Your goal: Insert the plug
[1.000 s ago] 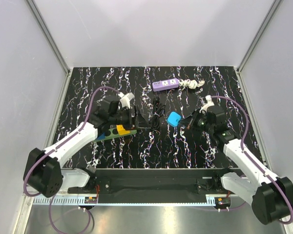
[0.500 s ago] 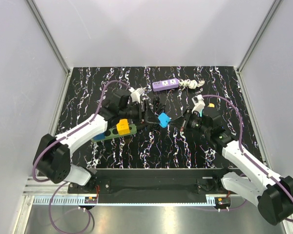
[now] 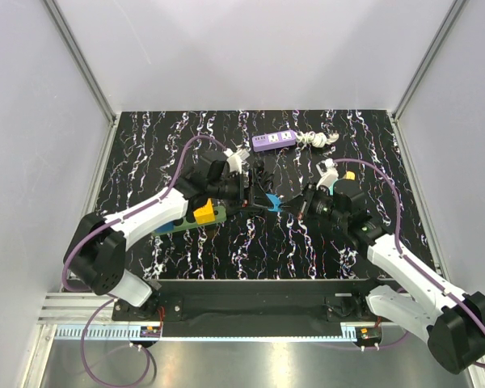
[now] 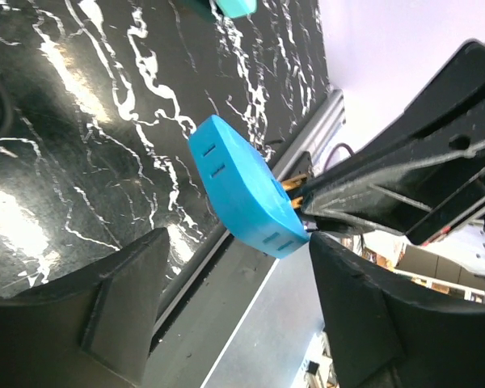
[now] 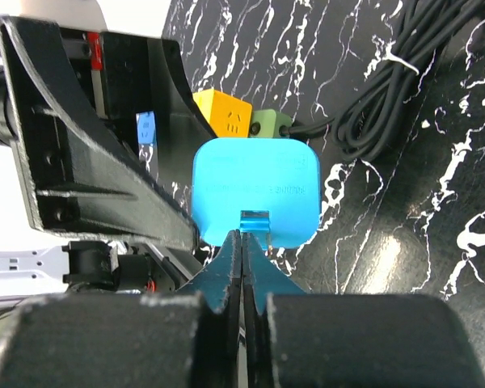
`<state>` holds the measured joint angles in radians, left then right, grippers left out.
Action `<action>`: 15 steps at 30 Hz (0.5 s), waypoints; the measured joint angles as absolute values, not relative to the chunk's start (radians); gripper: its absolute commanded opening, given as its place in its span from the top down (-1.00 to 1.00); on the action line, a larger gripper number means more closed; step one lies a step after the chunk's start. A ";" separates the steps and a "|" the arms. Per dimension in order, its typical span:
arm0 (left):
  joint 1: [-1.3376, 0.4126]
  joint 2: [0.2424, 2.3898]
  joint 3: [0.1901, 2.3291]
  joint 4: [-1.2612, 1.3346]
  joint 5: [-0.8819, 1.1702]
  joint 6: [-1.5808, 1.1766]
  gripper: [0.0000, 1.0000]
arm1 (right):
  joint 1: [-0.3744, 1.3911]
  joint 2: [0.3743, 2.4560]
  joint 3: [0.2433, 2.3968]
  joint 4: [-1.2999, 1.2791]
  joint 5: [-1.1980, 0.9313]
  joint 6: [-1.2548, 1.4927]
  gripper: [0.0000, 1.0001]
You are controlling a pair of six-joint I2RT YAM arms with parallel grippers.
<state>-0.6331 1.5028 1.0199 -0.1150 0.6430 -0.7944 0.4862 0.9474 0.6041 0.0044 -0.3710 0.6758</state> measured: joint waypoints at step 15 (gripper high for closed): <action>-0.596 1.500 1.048 -0.228 0.606 -0.788 -0.53 | 0.491 0.948 0.596 -0.035 -0.416 0.562 1.00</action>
<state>-0.5964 1.5002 1.0481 -0.2279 0.6064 -0.7883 0.4911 0.9478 0.5964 -0.0349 -0.4156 0.5625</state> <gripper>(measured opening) 0.775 0.009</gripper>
